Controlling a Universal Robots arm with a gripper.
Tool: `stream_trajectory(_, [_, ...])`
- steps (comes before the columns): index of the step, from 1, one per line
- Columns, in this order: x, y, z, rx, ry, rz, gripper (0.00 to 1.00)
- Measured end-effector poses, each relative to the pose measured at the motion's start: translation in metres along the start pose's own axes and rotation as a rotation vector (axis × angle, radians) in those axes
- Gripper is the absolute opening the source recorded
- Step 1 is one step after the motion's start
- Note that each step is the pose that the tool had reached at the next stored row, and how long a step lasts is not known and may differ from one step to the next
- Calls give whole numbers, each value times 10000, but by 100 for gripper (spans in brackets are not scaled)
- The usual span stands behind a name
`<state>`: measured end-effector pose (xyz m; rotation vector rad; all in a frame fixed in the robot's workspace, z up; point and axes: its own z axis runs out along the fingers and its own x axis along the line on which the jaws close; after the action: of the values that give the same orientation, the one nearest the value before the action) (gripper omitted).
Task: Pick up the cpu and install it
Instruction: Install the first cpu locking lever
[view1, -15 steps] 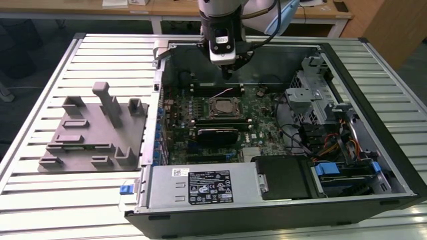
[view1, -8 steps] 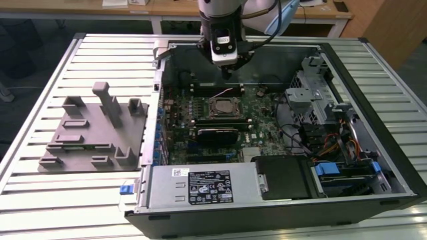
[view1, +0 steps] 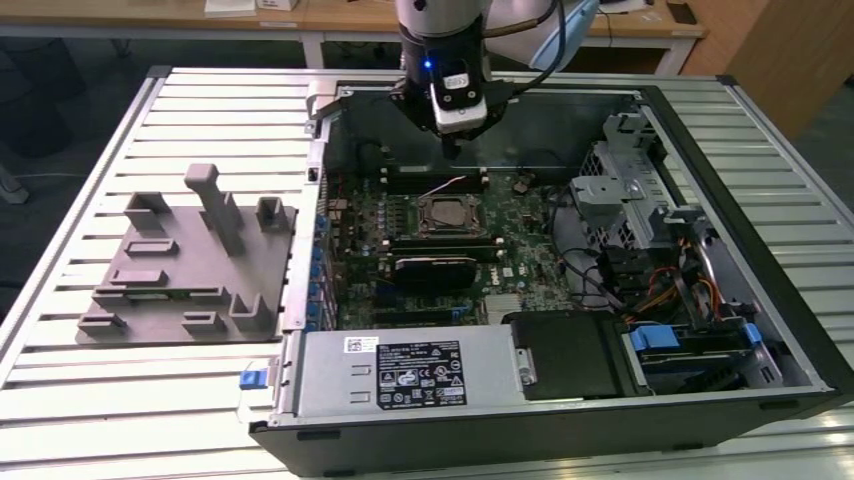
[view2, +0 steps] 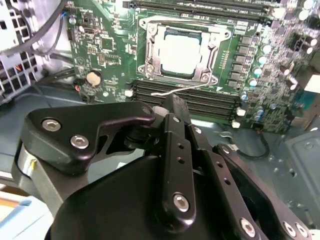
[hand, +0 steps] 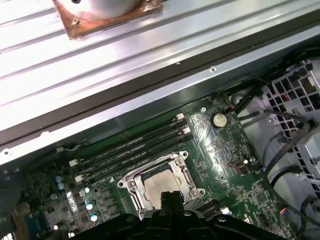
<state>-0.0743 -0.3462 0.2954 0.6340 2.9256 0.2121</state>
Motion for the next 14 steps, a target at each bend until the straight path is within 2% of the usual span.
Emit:
stream_trajectory(4, [1,-5,34,8,10,-105,11])
stream_trajectory(9, [1,-5,37,10,10,-105,11])
stream_trajectory(14, [6,-13,84,88,-46,-115,11])
